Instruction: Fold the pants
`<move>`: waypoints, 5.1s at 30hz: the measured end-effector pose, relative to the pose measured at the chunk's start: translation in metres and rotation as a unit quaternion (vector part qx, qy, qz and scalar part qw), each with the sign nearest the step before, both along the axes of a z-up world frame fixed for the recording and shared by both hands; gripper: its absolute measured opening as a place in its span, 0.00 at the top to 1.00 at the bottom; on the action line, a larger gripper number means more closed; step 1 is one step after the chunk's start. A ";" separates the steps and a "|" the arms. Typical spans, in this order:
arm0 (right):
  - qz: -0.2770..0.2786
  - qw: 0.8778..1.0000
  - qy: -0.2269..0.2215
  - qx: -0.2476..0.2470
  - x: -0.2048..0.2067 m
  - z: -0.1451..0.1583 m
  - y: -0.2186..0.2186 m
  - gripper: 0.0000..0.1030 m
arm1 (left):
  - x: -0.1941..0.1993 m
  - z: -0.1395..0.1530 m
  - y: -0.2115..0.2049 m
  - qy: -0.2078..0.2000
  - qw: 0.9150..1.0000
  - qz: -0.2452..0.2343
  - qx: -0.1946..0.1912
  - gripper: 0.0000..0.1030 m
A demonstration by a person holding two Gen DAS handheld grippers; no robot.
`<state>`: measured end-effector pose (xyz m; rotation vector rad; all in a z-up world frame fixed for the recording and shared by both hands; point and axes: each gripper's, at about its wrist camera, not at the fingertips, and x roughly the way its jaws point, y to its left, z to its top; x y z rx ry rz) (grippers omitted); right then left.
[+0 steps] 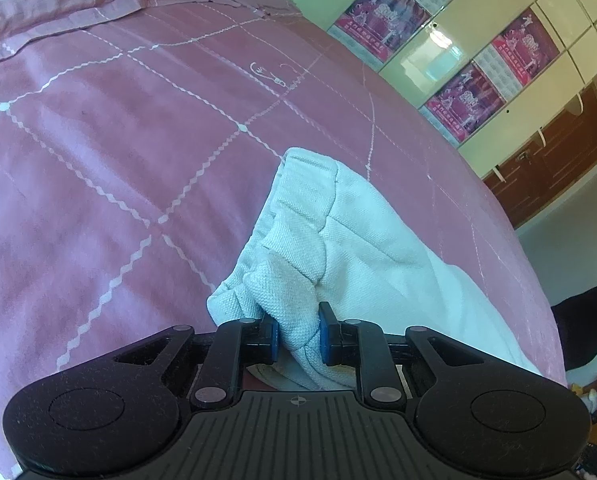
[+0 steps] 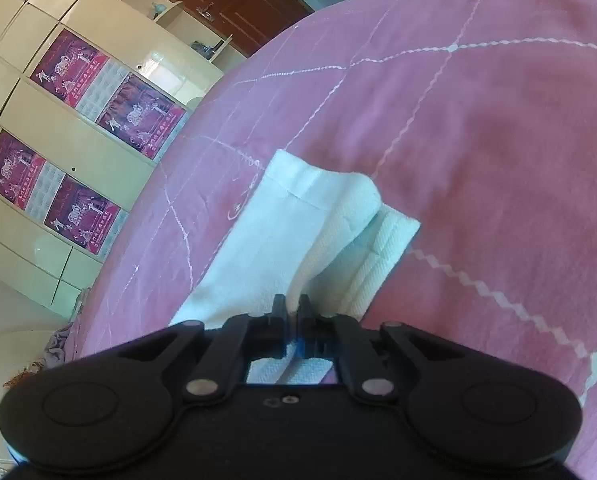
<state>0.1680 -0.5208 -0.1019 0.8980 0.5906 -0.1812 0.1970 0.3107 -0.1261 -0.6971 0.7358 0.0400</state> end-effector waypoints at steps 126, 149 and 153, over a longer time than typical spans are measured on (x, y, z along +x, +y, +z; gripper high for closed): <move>0.395 0.902 -0.036 -0.169 0.198 0.043 0.316 0.77 | -0.014 0.028 -0.087 -0.012 0.991 -0.022 0.132 0.54; -0.020 0.999 -0.018 -0.045 -0.011 0.033 -0.011 0.61 | -0.017 0.015 -0.079 -0.030 0.995 -0.015 0.095 0.53; -0.032 0.999 -0.015 -0.030 -0.010 0.030 -0.017 0.63 | -0.018 0.013 -0.079 -0.033 0.995 -0.013 0.093 0.53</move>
